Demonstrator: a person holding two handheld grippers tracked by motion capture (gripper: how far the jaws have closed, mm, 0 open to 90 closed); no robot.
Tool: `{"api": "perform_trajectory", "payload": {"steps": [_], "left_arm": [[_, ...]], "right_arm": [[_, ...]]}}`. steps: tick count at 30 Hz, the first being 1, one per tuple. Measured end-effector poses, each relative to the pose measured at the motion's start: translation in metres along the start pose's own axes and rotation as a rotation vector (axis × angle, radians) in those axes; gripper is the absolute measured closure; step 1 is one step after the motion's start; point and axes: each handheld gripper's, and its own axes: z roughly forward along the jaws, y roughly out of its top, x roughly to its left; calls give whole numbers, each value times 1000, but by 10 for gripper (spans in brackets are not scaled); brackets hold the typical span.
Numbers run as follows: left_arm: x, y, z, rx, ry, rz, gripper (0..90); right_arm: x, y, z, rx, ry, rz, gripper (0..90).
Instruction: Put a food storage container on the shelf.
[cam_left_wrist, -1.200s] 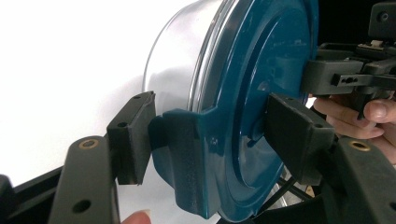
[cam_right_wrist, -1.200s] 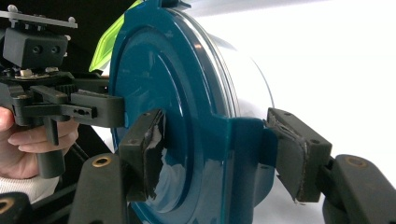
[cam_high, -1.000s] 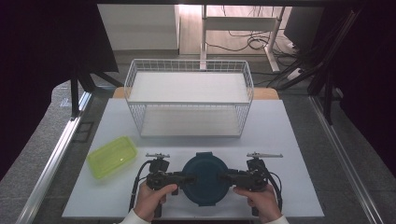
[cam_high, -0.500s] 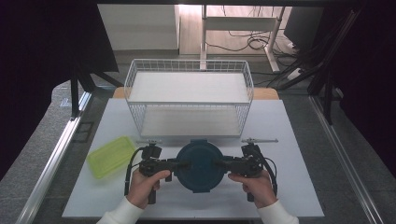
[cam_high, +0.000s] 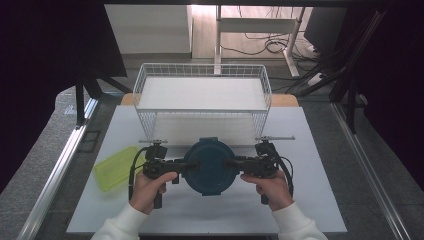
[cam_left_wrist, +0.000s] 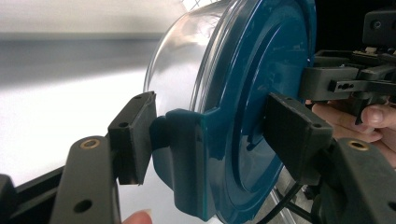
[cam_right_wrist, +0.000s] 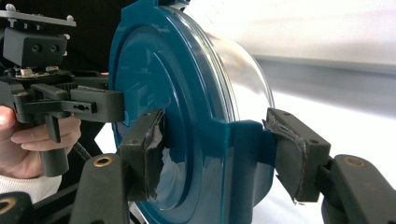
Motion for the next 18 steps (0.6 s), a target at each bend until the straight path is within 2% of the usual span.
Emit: {"api": "perform_trajectory", "payload": {"steps": [15, 18], "left_arm": [[-6, 26, -11, -14, 8, 19, 362], [-11, 36, -15, -23, 20, 36, 363]], "right_arm": [[7, 27, -2, -23, 13, -15, 390], [8, 33, -3, -33, 21, -9, 390]]}}
